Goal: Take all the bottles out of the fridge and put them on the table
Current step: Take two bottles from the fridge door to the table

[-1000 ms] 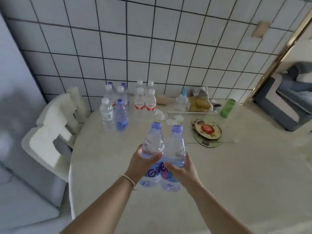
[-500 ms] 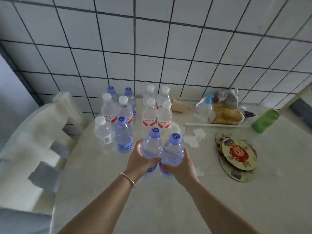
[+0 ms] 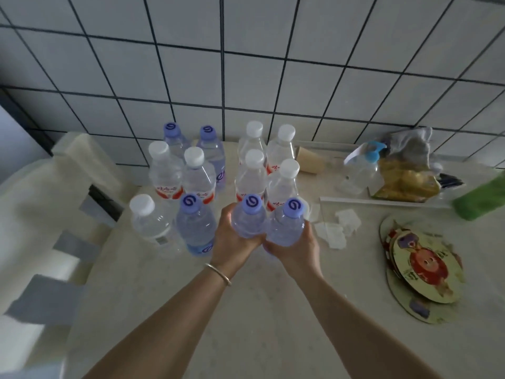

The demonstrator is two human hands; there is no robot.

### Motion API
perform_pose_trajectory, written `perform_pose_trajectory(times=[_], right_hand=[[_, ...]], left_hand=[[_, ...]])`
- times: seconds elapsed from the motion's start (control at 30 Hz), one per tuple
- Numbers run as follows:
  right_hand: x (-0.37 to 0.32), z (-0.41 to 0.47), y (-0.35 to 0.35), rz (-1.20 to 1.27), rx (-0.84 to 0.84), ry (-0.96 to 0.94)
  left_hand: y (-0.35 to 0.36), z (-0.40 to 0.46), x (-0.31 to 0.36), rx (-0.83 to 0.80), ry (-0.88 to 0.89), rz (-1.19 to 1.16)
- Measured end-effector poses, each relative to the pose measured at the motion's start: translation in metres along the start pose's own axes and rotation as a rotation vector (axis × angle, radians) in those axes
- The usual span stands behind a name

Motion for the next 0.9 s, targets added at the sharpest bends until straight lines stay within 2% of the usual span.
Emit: perform_pose_trajectory(times=[0.23, 0.5, 0.7, 0.83, 0.9], right_hand=[[0.002, -0.007, 0.004, 0.038, 0.007, 0.008], [-0.010, -0.010, -0.005, 0.000, -0.099, -0.039], [0.003, -0.042, -0.026, -0.032, -0.121, 0.033], [-0.014, -0.075, -0.052, -0.036, -0.146, -0.063], [-0.027, -0.097, -0.062, -0.015, -0.175, -0.132]], left_hand=[[-0.002, -0.007, 0.006, 0.010, -0.003, -0.128], [-0.003, -0.011, 0.020, -0.040, 0.021, -0.087], [-0.038, -0.047, 0.004, 0.075, -0.115, 0.163], [-0.065, -0.080, 0.012, 0.066, -0.205, 0.095], [-0.084, -0.094, 0.023, 0.094, -0.194, 0.081]])
Point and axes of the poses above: each hand's wrist, its own z-axis towards the middle knuckle, its own y-axis out of the palm, x = y × z, the point moved 9 cm from there along z, towards the middle knuckle, and after that the axes turned 15 degrees about x, right-handed, at the moved point
